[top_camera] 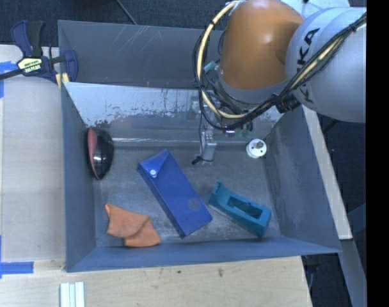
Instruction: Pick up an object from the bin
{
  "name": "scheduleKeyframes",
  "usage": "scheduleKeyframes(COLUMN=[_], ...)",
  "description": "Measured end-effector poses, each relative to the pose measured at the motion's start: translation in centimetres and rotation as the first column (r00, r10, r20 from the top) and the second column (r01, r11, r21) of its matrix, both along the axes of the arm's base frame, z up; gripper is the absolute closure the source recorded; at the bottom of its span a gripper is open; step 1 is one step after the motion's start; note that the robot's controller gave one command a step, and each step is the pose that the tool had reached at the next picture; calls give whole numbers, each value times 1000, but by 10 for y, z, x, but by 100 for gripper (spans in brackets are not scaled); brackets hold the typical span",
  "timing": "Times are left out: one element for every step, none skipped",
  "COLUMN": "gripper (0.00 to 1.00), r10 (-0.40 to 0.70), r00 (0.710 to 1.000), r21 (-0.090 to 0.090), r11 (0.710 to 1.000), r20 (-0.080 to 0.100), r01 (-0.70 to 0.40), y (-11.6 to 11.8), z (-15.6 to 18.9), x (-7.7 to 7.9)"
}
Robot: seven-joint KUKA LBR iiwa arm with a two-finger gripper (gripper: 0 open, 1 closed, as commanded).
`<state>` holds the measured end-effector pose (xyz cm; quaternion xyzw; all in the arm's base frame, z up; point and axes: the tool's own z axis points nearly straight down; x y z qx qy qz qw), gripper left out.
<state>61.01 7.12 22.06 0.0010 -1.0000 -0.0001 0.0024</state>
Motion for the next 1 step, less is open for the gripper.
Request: scheduleKeyframes(gripper=[0], r10=[-1], r00=[1000], r21=[1], r11=[1000], r20=[9], r01=[1], y=[0], z=[5], x=[1])
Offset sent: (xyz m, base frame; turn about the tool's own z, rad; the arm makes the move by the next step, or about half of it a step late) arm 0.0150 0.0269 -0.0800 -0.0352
